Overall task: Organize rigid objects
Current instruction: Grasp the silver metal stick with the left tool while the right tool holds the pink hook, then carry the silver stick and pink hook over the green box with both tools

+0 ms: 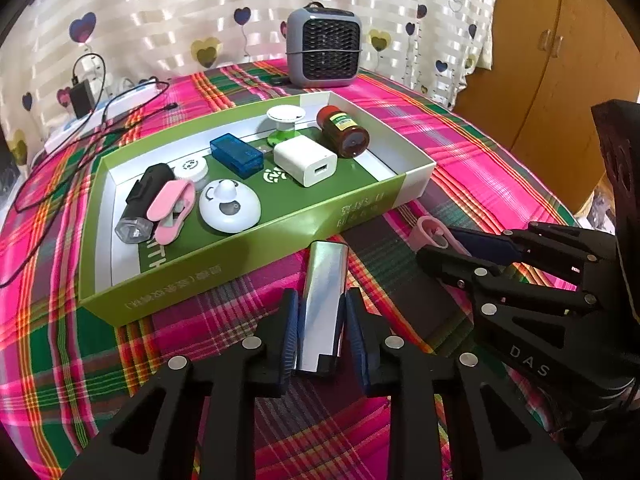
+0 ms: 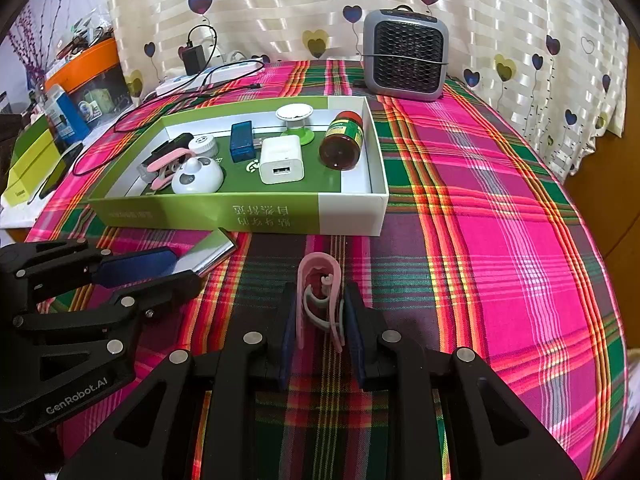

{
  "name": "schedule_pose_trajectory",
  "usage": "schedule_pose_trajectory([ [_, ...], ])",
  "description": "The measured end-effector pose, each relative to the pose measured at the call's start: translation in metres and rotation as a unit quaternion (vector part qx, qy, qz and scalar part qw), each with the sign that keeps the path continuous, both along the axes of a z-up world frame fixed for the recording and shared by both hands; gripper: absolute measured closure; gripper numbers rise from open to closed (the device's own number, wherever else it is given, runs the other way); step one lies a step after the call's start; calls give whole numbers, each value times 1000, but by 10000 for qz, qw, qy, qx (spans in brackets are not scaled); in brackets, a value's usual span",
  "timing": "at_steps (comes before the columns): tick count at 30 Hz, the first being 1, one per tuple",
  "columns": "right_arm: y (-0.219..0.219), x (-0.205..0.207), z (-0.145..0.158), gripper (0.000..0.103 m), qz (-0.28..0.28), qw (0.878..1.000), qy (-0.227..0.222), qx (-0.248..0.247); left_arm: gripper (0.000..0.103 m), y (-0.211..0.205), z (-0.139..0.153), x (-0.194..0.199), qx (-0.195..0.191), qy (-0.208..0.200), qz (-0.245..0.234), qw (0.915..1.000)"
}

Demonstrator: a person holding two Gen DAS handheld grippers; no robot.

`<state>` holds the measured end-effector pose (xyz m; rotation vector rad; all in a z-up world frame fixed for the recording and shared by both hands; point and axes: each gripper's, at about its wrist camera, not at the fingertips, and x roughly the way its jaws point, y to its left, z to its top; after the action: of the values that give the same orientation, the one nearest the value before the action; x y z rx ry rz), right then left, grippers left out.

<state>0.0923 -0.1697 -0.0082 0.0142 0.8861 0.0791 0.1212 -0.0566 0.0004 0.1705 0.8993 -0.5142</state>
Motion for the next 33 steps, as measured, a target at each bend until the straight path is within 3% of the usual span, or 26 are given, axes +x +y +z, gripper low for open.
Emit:
schedule_pose_trajectory([
  [33, 1, -6, 5, 79, 107, 9999, -115, 26, 81, 5, 6, -10, -98, -84, 57, 9999],
])
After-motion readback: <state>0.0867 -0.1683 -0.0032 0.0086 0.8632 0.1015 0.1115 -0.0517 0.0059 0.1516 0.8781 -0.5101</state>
